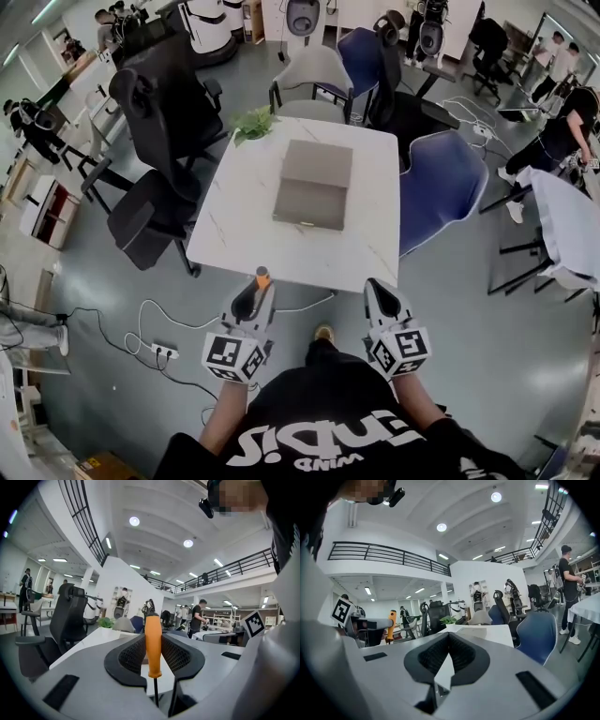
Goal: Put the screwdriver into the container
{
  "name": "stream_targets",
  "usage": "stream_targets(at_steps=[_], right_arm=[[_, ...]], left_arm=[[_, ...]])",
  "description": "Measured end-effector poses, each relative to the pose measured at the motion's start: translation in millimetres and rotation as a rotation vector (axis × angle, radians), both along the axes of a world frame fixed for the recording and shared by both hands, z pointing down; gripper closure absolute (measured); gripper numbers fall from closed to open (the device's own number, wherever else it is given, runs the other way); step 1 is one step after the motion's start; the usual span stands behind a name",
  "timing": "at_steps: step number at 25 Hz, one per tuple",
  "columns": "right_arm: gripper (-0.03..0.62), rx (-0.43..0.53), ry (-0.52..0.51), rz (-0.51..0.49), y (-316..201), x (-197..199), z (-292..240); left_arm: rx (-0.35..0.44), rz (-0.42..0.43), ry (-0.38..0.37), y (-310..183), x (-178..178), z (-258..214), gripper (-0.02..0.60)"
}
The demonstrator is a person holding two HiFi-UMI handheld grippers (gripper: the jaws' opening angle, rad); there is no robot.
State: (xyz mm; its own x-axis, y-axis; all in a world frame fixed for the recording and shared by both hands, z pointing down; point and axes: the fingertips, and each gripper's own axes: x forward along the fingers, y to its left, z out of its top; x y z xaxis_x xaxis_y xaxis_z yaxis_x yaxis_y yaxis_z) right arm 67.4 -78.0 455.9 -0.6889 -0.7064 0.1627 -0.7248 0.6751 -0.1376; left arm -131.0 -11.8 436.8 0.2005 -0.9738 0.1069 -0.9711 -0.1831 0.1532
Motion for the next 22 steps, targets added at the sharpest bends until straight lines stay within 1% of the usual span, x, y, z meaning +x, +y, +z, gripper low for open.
stream_targets(at_steps=[2, 6, 13, 19, 22], right_arm=[[0.582, 0.003, -0.002, -0.019, -25.1, -0.4, -3.0], [0.582, 0.003, 0.005, -0.051, -62.7, -3.9, -1.5], [0.582, -0.032, 0.003, -0.041, -106.1, -12.0, 8.9], [0.582, -0.046, 0.005, 0.014, -137.8, -16.5, 12.9], [0.582, -0.037, -0.001, 0.025, -149.0, -24.9, 8.0]], left_arm=[[0.002, -0.007, -0.005, -24.0, 2.0, -3.2, 0.468], [0.006, -0.021, 0.01, -63.4, -0.7, -5.6, 0.468], [-0.029, -0.012, -0.011, -109.5, -14.1, -0.5, 0.468], [-0.059, 0.05, -0.027, -146.4, -22.1, 7.6, 0.468], [-0.067, 0.104, -0.059, -165.7, -23.2, 9.3, 0.468]])
